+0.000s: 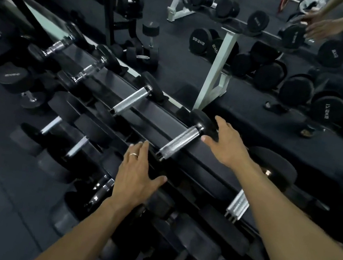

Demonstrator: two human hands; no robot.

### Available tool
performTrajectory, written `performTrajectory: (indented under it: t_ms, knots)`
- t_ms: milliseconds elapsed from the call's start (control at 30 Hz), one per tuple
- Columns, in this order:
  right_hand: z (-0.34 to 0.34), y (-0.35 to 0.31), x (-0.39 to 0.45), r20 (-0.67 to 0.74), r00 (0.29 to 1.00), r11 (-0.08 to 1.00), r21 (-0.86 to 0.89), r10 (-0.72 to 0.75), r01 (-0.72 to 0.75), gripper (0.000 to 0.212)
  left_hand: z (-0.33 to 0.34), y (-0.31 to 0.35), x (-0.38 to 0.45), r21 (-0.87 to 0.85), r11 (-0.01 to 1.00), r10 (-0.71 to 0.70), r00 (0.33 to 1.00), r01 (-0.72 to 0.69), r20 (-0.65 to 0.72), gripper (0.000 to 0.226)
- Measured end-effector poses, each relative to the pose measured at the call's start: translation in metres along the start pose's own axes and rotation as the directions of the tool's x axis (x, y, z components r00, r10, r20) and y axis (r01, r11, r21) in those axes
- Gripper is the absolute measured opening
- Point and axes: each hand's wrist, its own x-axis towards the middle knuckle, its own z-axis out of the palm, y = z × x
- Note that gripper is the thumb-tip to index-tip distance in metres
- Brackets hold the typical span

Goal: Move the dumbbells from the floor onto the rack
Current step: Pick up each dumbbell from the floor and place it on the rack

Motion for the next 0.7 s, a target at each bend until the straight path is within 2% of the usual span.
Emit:
performTrajectory:
  t_ms: [167, 233, 367, 700]
  knots:
    - [0.014, -0.011, 0.026, -0.04, 0.997, 0.998, -0.011, 0.059, -0.059, 0.034, -0.001, -0.028, 0.039, -0.1, 0.995, 0.043, 0.978, -0.023, 0.202, 0.11]
    - [0.017, -0.01, 0.031, -0.069, 0.995, 0.997, -0.001, 0.077, -0.077, 0.027, -0.001, -0.034, 0.044, -0.166, 0.986, 0.065, 0.963, -0.022, 0.26, 0.109]
    - [0.016, -0.011, 0.04, -0.065, 0.995, 0.997, -0.039, 0.071, -0.073, 0.025, -0.003, -0.036, 0.045, -0.253, 0.967, 0.038, 0.961, 0.033, 0.272, 0.107]
    - [0.014, -0.02, 0.058, -0.009, 0.999, 0.988, -0.145, 0.048, -0.049, 0.031, 0.001, -0.02, 0.031, -0.291, 0.949, -0.037, 0.961, 0.12, 0.275, 0.105]
